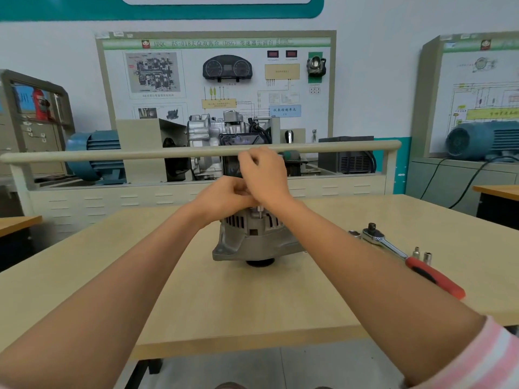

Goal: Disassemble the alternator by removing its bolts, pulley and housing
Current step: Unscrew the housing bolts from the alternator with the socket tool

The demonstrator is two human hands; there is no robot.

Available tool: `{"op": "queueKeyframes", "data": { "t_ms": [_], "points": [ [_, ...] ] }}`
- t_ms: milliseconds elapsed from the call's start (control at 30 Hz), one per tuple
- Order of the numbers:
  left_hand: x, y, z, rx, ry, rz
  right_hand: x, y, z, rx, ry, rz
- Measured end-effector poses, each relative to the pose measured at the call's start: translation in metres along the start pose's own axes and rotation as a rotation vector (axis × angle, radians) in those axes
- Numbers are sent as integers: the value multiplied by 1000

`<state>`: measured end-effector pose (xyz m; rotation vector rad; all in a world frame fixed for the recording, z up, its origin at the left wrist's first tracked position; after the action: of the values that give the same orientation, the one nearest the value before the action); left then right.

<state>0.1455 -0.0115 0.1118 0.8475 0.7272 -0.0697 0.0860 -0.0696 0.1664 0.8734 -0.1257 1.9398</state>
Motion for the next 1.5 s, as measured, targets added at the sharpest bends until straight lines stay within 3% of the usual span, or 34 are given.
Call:
{"op": "queueKeyframes", "data": {
  "t_ms": [133,267,333,400,500,533,600,733,867,1000,1133,1233,1300,1400,1500],
  "points": [
    [2,-5,1,56,-8,-68,-24,-5,9,131,-290,492],
    [2,-4,1,54,-8,-109,-27,-8,10,116,-355,615],
    [2,-3,1,39,1,-106,-27,-5,7,96,-320,503],
    [2,-1,1,20,-4,-82,-15,-1,4,57,-168,279],
    [2,4,2,-41,3,51,6,0,-9,-133,111,-426],
    [1,5,2,-49,9,117,6,-2,-12,-189,112,-600],
    [-3,6,0,-56,9,142,4,-1,-12,-211,68,-658],
    [0,5,-1,-61,10,33,7,-2,-3,-66,76,-250],
    [0,-2,-1,16,-8,-62,-18,-10,6,121,-247,407],
    [-3,-1,-3,13,-18,-90,-25,-14,9,140,-335,636],
    [0,2,-2,-28,-12,-88,-15,-6,3,65,-183,353],
    [1,6,0,-71,-14,-3,7,-5,-7,-57,71,-263],
    [-2,8,-1,-82,-17,107,12,-6,-15,-182,118,-572],
    [-7,7,-1,-69,-47,100,12,-4,-14,-199,103,-519],
    [-6,6,-2,-54,-46,4,8,-6,-5,-55,46,-187]
  ]
}}
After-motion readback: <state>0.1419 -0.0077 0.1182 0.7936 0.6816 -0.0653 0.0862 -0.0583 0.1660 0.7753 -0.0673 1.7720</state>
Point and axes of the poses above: each hand's wrist, its own z-axis towards the middle knuckle, its own y-axis out of the back of the hand, x = y × z, the point moved 10 cm from there along z, towards the middle knuckle, and after that the axes turned 6 degrees about -y, right-handed, at the moved point
